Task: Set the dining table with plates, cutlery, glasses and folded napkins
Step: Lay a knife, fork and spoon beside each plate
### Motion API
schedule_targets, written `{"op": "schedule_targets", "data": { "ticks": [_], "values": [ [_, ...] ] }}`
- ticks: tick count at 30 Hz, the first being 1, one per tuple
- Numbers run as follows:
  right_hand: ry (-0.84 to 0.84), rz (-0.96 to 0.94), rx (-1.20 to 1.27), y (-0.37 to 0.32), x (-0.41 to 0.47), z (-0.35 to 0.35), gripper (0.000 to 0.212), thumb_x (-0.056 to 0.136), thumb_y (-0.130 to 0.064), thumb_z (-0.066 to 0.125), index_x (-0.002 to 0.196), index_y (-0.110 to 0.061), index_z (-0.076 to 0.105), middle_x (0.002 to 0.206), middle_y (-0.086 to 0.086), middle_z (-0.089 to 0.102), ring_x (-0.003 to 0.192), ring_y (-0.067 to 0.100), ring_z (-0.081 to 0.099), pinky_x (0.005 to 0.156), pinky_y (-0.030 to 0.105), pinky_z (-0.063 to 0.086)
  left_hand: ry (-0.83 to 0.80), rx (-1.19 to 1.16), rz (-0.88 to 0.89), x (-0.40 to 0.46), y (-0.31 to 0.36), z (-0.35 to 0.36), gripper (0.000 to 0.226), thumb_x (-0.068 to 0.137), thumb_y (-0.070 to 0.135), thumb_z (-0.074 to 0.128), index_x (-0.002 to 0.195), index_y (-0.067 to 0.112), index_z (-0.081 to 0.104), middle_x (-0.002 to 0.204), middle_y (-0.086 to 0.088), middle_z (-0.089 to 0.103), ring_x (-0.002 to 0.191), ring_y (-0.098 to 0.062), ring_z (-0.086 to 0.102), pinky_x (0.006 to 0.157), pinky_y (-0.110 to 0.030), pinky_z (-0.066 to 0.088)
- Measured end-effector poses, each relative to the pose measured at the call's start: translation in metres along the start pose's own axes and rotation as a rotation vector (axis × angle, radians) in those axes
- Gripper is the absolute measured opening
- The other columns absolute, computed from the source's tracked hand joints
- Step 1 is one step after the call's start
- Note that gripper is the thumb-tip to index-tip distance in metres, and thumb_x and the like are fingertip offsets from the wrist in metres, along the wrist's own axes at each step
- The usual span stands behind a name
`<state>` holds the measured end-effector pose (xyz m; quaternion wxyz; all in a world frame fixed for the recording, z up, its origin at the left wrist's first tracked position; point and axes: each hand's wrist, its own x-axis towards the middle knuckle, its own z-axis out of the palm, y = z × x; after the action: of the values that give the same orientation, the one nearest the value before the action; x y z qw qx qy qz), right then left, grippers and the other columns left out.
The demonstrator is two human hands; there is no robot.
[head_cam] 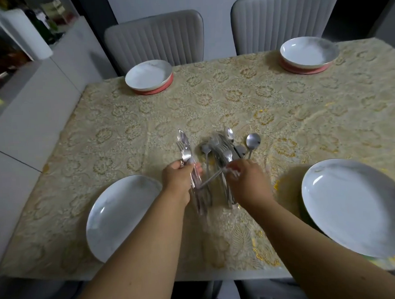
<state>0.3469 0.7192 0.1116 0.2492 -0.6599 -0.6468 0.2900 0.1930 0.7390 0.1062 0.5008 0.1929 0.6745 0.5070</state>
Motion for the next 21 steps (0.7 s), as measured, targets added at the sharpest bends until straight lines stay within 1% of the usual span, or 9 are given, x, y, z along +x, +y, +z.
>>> {"op": "schedule_targets", "data": {
  "ticks": [2,3,6,8,10,12,14,17,21],
  "values": [
    [-0.116,0.060,0.158,-0.013,-0.015,0.001,0.020,0.095,-0.035,0.051,0.098,-0.020,0.062,0.086,-0.003,0.064,0.079,0.016,0.060,0.068,0.029,0.047,-0.014,-0.096,-0.014,-0.002,0.011,-0.003,0.009,0.096,0.012,0.057,0.092,0.007,0.064,0.075,-0.008,0.070,0.067,-0.021,0.068,0.076,-0.039,0.056],
    [-0.175,0.094,0.216,-0.018,-0.023,0.002,0.024,0.097,-0.039,0.047,0.094,-0.020,0.060,0.080,-0.004,0.062,0.075,0.016,0.059,0.067,0.029,0.047,-0.037,-0.151,-0.023,-0.006,0.018,-0.003,0.010,0.097,0.015,0.055,0.093,0.010,0.061,0.078,-0.009,0.070,0.071,-0.023,0.068,0.079,-0.041,0.056],
    [-0.225,0.286,0.441,-0.019,-0.037,0.010,0.040,0.100,-0.044,0.036,0.100,-0.012,0.060,0.089,0.006,0.064,0.085,0.023,0.062,0.083,0.040,0.050,-0.099,-0.302,0.006,-0.014,0.036,-0.003,0.010,0.099,0.021,0.051,0.099,0.013,0.055,0.080,-0.009,0.068,0.071,-0.022,0.066,0.075,-0.039,0.057],
    [-0.298,0.522,0.779,-0.020,-0.040,0.013,0.047,0.101,-0.045,0.032,0.110,-0.007,0.058,0.097,0.013,0.065,0.088,0.027,0.062,0.084,0.044,0.052,-0.138,-0.319,0.098,-0.021,0.047,-0.001,0.009,0.099,0.022,0.051,0.098,0.014,0.054,0.081,-0.007,0.067,0.073,-0.021,0.065,0.072,-0.037,0.055],
    [-0.360,0.680,1.130,-0.026,-0.038,0.014,0.049,0.101,-0.045,0.032,0.109,-0.003,0.056,0.096,0.018,0.064,0.081,0.030,0.062,0.070,0.040,0.054,-0.201,-0.283,0.191,-0.031,0.058,0.002,0.009,0.099,0.023,0.051,0.097,0.015,0.054,0.081,-0.005,0.066,0.073,-0.019,0.064,0.068,-0.034,0.054],
    [-0.377,0.743,1.324,-0.035,-0.035,0.014,0.041,0.101,-0.037,0.037,0.108,-0.002,0.054,0.083,0.019,0.060,0.068,0.028,0.057,0.055,0.033,0.051,-0.242,-0.230,0.266,-0.042,0.066,0.006,0.008,0.100,0.022,0.050,0.096,0.015,0.053,0.080,-0.003,0.065,0.072,-0.017,0.063,0.065,-0.031,0.053],
    [-0.410,0.741,1.372,-0.043,-0.035,0.014,0.033,0.099,-0.030,0.039,0.107,-0.002,0.054,0.070,0.014,0.056,0.057,0.022,0.051,0.047,0.026,0.043,-0.264,-0.200,0.319,-0.052,0.075,0.007,0.008,0.100,0.021,0.049,0.097,0.015,0.054,0.080,-0.002,0.065,0.072,-0.016,0.063,0.066,-0.031,0.053],
    [-0.436,0.621,1.168,-0.047,-0.034,0.014,0.049,0.101,-0.040,0.032,0.107,-0.003,0.064,0.066,0.007,0.057,0.054,0.015,0.046,0.047,0.024,0.038,-0.305,-0.238,0.382,-0.062,0.092,0.004,0.008,0.100,0.022,0.049,0.099,0.017,0.056,0.083,-0.003,0.065,0.077,-0.016,0.063,0.072,-0.034,0.054],
    [-0.330,0.604,1.029,-0.046,-0.032,0.017,0.028,0.097,-0.023,0.040,0.097,-0.006,0.062,0.060,0.001,0.055,0.052,0.012,0.039,0.050,0.026,0.033,-0.356,-0.200,0.403,-0.067,0.100,0.000,0.011,0.100,0.023,0.048,0.104,0.019,0.057,0.080,0.001,0.066,0.075,-0.014,0.064,0.073,-0.035,0.054]
  ]
}}
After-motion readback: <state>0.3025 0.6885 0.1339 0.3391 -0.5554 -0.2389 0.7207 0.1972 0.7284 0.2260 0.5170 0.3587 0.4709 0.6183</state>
